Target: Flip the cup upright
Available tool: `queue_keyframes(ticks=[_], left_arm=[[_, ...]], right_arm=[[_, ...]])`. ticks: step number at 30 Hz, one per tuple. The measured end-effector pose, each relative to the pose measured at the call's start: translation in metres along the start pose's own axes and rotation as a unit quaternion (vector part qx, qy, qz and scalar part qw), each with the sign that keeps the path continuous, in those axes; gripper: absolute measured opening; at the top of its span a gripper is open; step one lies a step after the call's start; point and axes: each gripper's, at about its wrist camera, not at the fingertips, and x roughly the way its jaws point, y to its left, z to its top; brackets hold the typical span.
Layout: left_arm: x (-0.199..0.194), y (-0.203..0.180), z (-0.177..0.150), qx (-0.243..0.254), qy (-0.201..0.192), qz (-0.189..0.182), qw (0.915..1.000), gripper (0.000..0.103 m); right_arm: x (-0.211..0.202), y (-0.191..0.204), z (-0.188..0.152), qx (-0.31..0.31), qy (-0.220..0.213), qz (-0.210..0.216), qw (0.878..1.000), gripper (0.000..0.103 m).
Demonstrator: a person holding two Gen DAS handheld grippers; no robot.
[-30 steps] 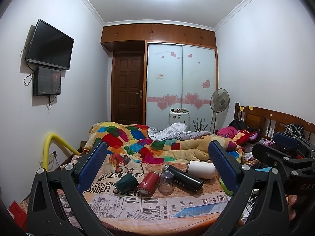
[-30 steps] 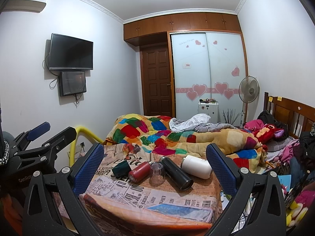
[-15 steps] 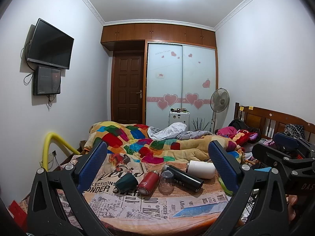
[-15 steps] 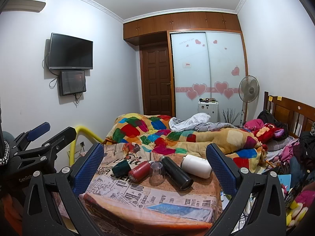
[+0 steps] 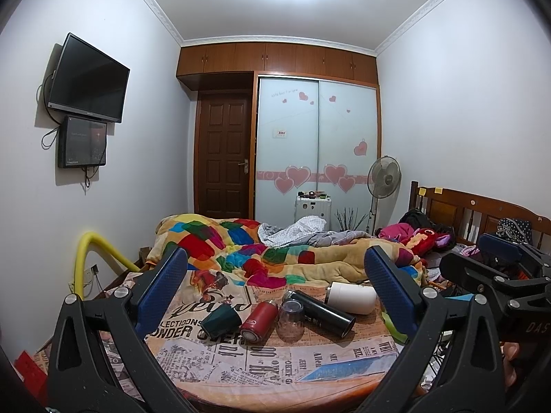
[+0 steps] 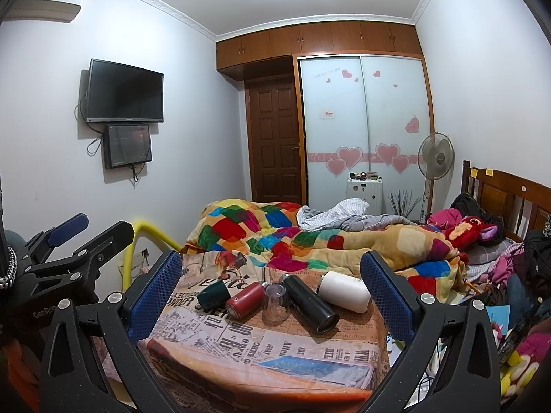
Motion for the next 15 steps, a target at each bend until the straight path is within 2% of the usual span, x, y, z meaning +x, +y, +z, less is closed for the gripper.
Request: queue_keyframes(ticks=[8, 15], left_arm=[[0.000, 0.002, -0.002, -0.007, 0.004, -0.007, 0.9999, 0.103], [0.021, 0.007, -0.011, -0.017, 0.026, -0.001, 0.9995, 0.103]], right_arm=[[0.000, 0.002, 0.000, -0.001, 0.003, 0.000, 1.000, 0.103], [0.016, 0.004, -0.010, -0.002, 0.020, -0.001, 1.000, 0.103]])
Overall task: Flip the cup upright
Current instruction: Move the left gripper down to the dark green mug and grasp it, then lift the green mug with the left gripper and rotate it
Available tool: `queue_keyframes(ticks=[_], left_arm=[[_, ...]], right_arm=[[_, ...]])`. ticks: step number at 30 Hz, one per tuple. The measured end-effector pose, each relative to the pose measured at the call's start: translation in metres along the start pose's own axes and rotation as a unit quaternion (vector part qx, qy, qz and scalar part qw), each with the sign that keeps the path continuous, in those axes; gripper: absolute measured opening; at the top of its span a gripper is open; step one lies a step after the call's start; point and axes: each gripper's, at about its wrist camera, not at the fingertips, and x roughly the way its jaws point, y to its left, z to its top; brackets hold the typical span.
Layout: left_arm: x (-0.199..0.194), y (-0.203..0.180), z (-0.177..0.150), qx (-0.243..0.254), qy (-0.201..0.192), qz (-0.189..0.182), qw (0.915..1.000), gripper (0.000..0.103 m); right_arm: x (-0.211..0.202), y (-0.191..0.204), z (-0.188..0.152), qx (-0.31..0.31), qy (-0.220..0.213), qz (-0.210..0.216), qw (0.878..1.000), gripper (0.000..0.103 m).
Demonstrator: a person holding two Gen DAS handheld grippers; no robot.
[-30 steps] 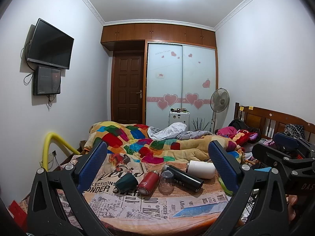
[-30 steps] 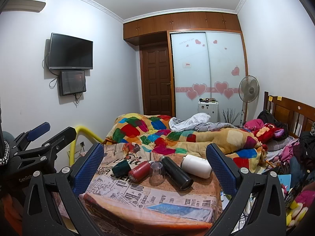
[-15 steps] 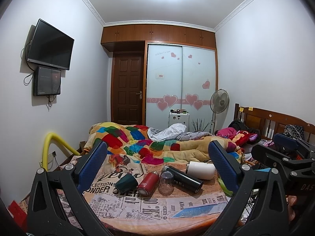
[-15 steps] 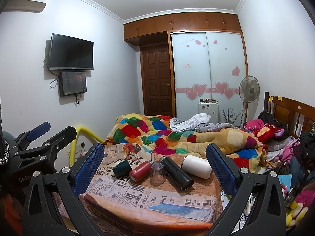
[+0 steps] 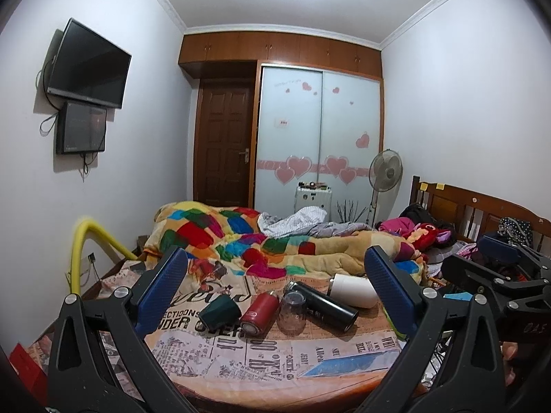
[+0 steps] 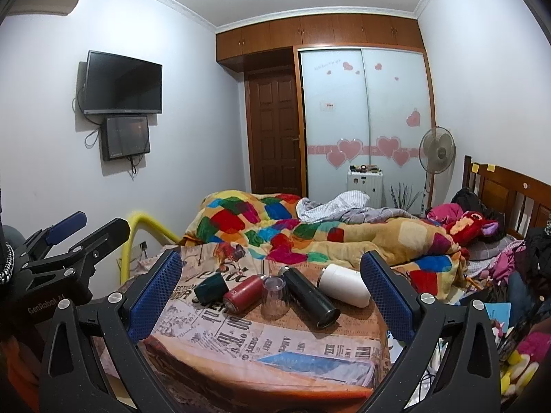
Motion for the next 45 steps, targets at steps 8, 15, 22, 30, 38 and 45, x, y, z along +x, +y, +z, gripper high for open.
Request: queue_keyframes(ticks=[8, 15, 22, 30, 38, 45], left_arm=[[0.067, 0.043, -0.027, -0.014, 0.074, 0.035, 0.9966, 0.103], [0.167, 0.091, -0.076, -0.009, 0.197, 0.060, 0.9786, 0.103], [0.263, 0.127, -0.126, -0.001, 0.304, 0.039, 0.9518, 0.103], [0.334, 0.154, -0.166, -0.016, 0.385, -0.015, 0.9228, 0.085], [0.363, 0.160, -0.176, -0.030, 0.395, -0.049, 0.9167, 0.081], [0.380, 0.160, -0.180, -0.031, 0.392, -0.048, 0.9180, 0.072]], right_arm=[[0.035, -0.007, -0.011, 0.006, 0.039, -0.005, 0.999, 0.103], [0.073, -0.019, -0.025, 0.018, 0.083, -0.016, 0.996, 0.103], [0.108, -0.035, -0.038, 0.037, 0.129, -0.029, 0.991, 0.103], [0.142, -0.046, -0.052, 0.048, 0.169, -0.044, 0.984, 0.103], [0.164, -0.051, -0.061, 0.046, 0.192, -0.052, 0.979, 0.103], [0.172, -0.053, -0.065, 0.044, 0.195, -0.052, 0.978, 0.103]])
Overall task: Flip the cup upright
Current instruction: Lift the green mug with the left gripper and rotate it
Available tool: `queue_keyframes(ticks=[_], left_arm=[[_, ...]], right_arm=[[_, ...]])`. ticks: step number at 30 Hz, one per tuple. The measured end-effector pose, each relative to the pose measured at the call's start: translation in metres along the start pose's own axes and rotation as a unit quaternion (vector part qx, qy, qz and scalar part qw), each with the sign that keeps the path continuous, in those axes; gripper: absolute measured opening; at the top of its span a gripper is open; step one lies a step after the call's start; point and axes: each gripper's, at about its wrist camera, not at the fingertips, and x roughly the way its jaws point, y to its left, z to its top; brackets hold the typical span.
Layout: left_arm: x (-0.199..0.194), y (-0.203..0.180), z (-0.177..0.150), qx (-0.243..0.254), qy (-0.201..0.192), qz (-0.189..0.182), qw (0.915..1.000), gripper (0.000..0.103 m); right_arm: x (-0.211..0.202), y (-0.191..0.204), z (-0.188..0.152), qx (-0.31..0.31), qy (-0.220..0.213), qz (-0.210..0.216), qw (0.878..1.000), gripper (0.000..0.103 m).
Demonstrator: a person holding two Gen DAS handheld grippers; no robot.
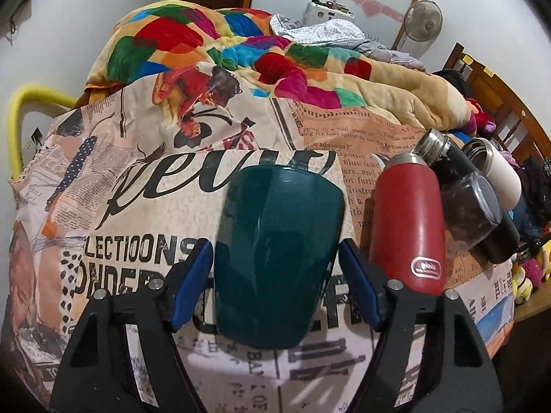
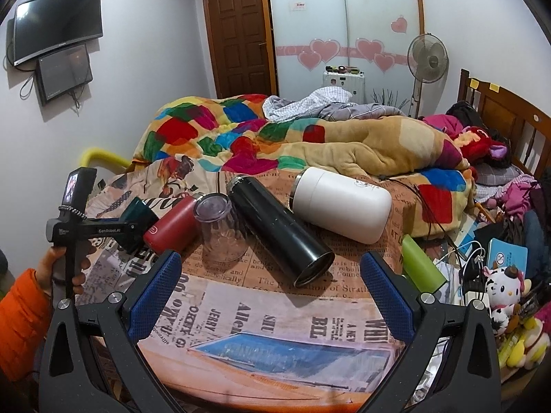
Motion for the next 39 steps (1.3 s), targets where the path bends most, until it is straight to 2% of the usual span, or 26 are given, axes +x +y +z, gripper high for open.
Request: queue_keyframes(ticks=[3, 7, 10, 16, 26, 32, 39], left_arm=[[0.011, 0.001, 0.000, 0.002, 0.009, 0.019, 0.9998, 0.071], [0.011, 0.000, -0.003, 0.002, -0.005, 0.031, 0.9995, 0.071], [0.008, -0.004, -0.007, 0.009, -0.008, 0.053, 0.9985, 0.070], [-0.020, -0.011, -0.016, 0.020, -0.017, 0.068, 0.9973, 0.070], [-0.099, -0.048, -0.021, 0.048, -0.074, 0.067, 0.9939, 0.070], [-0.149, -0.088, -0.025, 0.082, -0.113, 0.051, 0.9890, 0.070], [-0.195, -0.142, -0.038, 0.118, -0.147, 0.014, 0.9820, 0.070]], right_arm=[[0.001, 0.000, 0.000, 0.000, 0.003, 0.000, 1.000, 0.103], [0.002, 0.001, 0.000, -0.001, 0.003, 0.001, 1.000, 0.103], [0.002, 0.002, -0.001, -0.002, 0.002, 0.002, 1.000, 0.103], [-0.003, 0.006, -0.001, -0.004, -0.001, 0.007, 1.000, 0.103], [-0.027, 0.013, -0.001, -0.012, -0.019, 0.018, 1.000, 0.103], [-0.049, 0.015, -0.001, -0.016, -0.039, 0.021, 0.999, 0.103], [-0.072, 0.013, -0.003, -0.020, -0.061, 0.024, 0.998, 0.103]])
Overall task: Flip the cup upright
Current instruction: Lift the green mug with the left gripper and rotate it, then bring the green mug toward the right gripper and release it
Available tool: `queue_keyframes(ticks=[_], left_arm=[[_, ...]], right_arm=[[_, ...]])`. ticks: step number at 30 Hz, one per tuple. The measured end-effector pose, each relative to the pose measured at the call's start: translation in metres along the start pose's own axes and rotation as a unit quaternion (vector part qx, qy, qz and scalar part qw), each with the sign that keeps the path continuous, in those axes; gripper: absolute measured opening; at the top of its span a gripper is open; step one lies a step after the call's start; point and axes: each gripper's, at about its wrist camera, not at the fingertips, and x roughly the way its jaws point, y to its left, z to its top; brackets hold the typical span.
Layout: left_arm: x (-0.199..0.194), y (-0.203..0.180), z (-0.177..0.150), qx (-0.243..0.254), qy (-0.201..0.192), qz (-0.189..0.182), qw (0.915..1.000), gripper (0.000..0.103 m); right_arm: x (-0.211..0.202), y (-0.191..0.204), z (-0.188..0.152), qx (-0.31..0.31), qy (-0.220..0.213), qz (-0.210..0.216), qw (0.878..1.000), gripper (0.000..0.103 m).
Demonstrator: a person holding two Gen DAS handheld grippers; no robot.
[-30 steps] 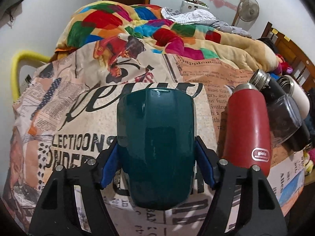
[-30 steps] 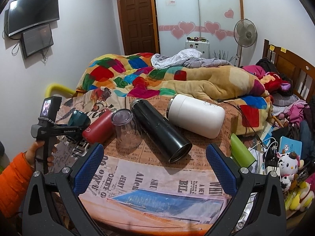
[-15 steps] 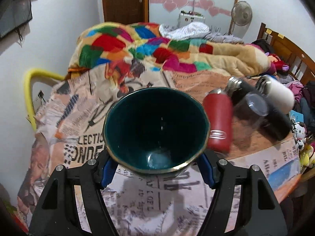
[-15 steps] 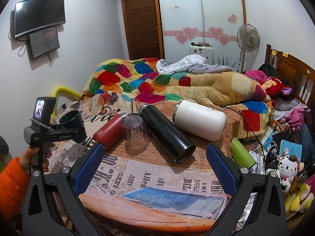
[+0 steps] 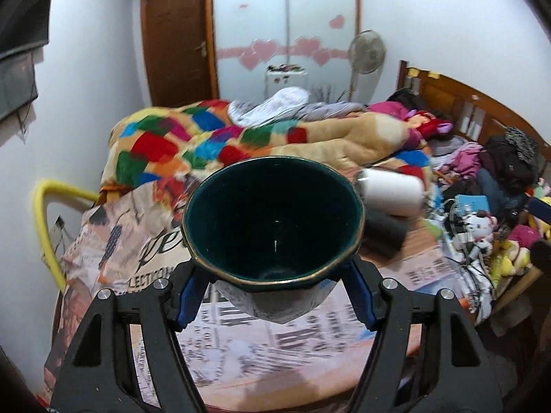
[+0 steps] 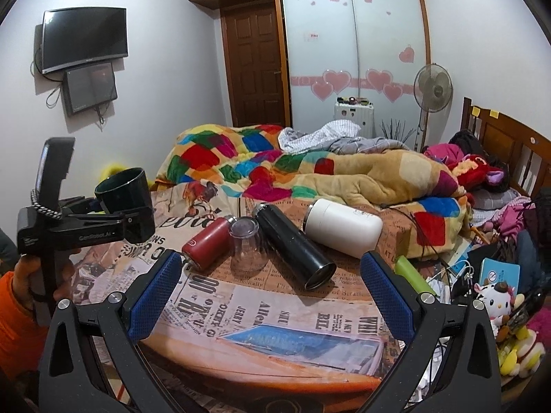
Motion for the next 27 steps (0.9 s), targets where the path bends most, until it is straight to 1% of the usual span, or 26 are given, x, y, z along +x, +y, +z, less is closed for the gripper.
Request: queue_keyframes(ticks=[5, 9, 14, 19, 24, 27], left_arm=[[-0.017, -0.035, -0.002, 0.010, -0.009, -0.025, 0.9996, 0.070], [-0.016, -0.059, -0.015, 0.009, -0.003, -0.035, 0.9993, 0.070], [0.005, -0.085, -0.041, 0.007, 0.037, -0.050, 0.9980, 0.070], [0.044, -0.106, -0.073, 0.007, 0.095, -0.063, 0.9935, 0.070], [0.082, -0.109, -0.088, -0.011, 0.145, -0.078, 0.9863, 0.070], [0.099, -0.112, -0.090, -0.014, 0.158, -0.078, 0.9842, 0.070]], right_arm=[[-0.012, -0.006, 0.000, 0.003, -0.011, 0.002, 1.000, 0.103], [-0.016, -0.011, -0.004, 0.007, -0.015, 0.003, 1.000, 0.103], [-0.015, -0.020, -0.010, 0.012, -0.009, 0.004, 1.000, 0.103], [-0.009, -0.028, -0.018, 0.012, 0.004, 0.003, 1.000, 0.103], [0.003, -0.036, -0.029, 0.010, 0.026, -0.002, 1.000, 0.103], [0.010, -0.040, -0.034, 0.012, 0.039, -0.004, 0.999, 0.103]])
